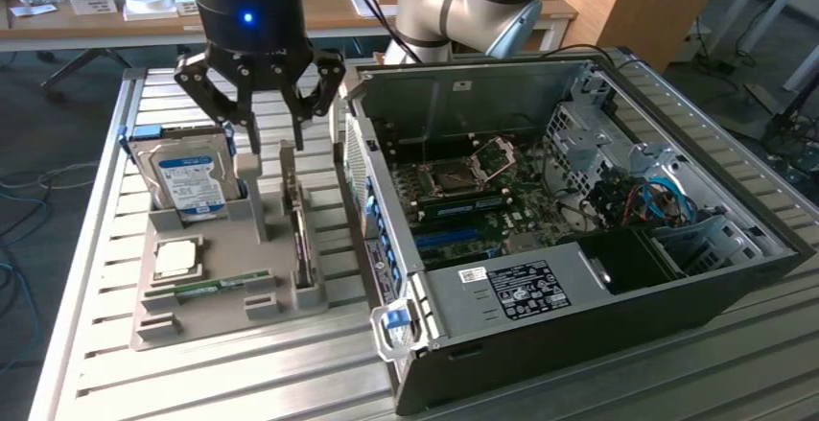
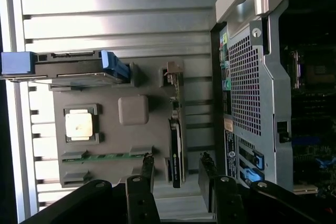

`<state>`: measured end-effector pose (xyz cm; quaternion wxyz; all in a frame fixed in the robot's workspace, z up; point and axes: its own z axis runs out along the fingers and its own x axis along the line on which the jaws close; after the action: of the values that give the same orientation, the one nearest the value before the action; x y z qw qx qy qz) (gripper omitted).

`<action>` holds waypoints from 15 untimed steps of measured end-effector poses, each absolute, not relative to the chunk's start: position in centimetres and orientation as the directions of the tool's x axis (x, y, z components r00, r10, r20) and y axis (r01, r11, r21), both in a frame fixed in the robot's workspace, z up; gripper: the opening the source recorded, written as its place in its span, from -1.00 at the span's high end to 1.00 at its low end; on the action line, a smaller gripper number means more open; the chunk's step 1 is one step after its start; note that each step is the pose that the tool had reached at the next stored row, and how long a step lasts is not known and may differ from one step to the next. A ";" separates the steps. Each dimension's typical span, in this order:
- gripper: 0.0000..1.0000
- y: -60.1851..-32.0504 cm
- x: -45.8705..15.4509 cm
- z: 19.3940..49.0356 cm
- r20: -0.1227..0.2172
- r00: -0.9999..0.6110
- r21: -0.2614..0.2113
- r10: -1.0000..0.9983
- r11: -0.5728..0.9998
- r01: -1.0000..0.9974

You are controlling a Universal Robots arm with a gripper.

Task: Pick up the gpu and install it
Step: 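Pick up the gpu and move the gpu toward the slot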

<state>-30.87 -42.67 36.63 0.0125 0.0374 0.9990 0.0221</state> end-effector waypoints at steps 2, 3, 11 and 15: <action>0.05 -42.7 -30.9 36.4 -0.023 -0.997 0.045 0.075 0.996 0.074; 0.05 -42.7 -30.9 36.4 -0.023 -0.997 0.045 0.075 0.996 0.074; 0.05 -42.7 -30.9 36.3 -0.023 -0.997 0.045 0.075 0.996 0.074; 0.05 -42.7 -30.9 36.2 -0.023 -0.997 0.045 0.075 0.996 0.074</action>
<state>-30.87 -42.67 36.24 0.0125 0.0374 0.9990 0.0221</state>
